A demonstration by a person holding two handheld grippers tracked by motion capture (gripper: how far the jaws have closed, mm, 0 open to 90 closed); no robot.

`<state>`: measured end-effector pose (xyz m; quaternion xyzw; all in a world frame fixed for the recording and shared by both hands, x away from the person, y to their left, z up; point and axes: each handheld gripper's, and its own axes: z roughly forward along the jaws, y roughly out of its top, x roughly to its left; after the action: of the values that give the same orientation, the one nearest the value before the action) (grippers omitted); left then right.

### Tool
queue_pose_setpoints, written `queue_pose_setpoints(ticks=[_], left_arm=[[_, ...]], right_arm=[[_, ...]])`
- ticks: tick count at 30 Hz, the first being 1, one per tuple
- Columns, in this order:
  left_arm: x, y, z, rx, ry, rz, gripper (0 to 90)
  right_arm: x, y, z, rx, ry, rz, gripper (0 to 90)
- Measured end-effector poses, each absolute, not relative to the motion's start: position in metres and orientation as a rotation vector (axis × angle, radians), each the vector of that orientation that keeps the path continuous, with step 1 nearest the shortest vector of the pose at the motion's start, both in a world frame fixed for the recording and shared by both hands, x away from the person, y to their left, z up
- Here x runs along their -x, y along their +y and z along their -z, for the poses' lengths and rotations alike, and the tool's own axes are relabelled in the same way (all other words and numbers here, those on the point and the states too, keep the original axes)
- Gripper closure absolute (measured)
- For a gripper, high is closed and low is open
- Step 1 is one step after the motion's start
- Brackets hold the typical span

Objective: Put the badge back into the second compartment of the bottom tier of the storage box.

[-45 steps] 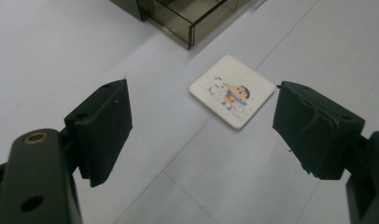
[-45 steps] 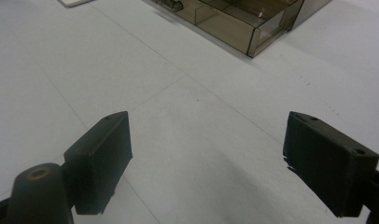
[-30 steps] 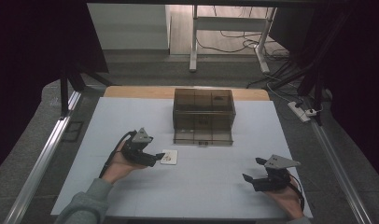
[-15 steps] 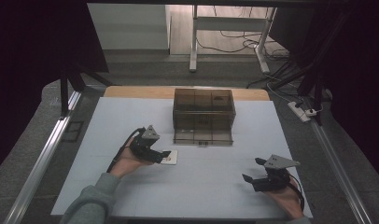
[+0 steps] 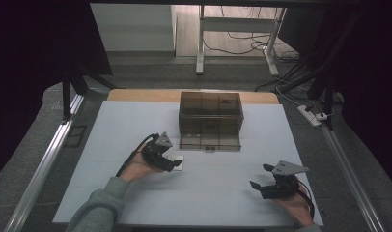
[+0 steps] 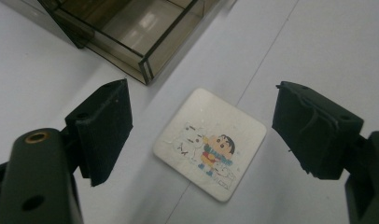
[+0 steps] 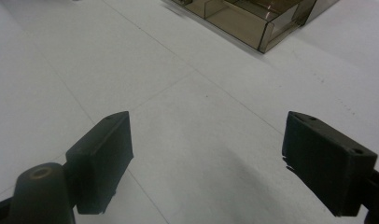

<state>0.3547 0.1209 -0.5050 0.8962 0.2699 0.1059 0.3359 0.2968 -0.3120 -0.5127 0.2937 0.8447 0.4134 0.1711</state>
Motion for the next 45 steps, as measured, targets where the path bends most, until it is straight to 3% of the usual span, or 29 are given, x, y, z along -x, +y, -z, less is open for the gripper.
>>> queue_pose_setpoints(ticks=[32, 45], left_arm=[[-0.363, 0.11, 0.525, -2.437, 0.62, -0.132, 21.6], [-0.363, 0.113, 0.526, -2.452, 0.629, -0.169, 22.6]], right_arm=[[-0.297, -0.311, 0.514, -0.825, 2.417, -1.167, 16.1], [-0.297, -0.31, 0.514, -0.82, 2.418, -1.162, 16.1]])
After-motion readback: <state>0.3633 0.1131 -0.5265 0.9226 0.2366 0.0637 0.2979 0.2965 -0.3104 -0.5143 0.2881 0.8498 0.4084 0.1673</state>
